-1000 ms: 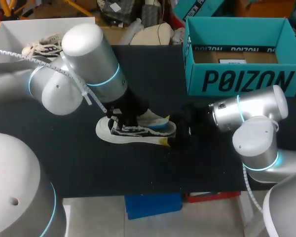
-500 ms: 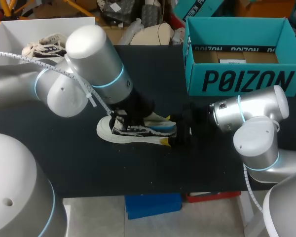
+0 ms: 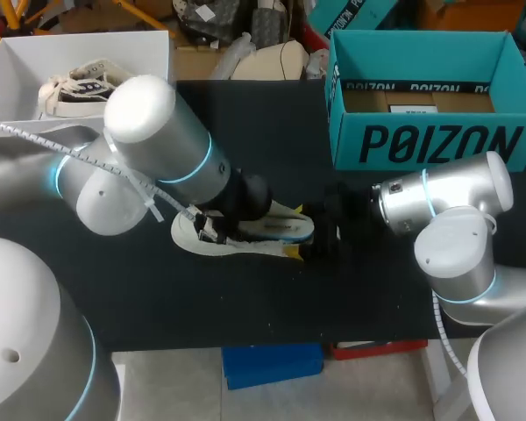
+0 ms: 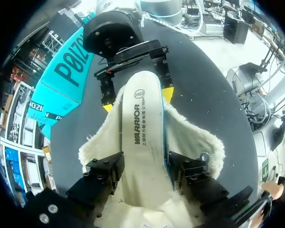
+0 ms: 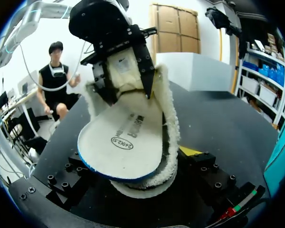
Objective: Take the shoe out of the shoebox, open the shoe tongue, remove and reinsert the insole, then place the shoe into the shoebox
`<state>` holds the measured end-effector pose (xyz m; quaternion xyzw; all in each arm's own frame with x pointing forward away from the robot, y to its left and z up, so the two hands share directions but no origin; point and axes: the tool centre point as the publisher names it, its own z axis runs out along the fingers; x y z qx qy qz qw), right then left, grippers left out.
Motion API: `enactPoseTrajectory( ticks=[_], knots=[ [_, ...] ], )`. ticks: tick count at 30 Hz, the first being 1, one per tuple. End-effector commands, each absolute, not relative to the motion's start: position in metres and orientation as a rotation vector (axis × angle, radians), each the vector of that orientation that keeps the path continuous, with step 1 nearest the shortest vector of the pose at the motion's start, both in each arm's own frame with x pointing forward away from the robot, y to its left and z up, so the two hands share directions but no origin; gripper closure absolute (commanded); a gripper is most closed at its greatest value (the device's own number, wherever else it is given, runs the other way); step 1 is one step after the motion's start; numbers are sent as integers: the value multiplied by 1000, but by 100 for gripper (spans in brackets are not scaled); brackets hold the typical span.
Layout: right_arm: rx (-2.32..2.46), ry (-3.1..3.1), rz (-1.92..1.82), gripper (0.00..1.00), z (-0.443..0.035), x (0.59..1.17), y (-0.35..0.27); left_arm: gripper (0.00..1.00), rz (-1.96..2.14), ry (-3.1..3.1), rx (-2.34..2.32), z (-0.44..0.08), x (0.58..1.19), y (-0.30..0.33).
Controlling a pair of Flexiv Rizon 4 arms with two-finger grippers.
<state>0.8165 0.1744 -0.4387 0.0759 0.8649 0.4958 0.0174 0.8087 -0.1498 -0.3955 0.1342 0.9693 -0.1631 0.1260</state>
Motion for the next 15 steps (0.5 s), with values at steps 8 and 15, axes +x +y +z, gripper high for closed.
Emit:
enactPoseTrajectory(
  ticks=[8,15],
  knots=[
    [238,2689,1540,100,-442,818,171,31,-445,2733,322,-399,812,-160],
    [238,2689,1540,100,-442,818,171,54,-482,2707,340,-399,818,-173]
  ],
)
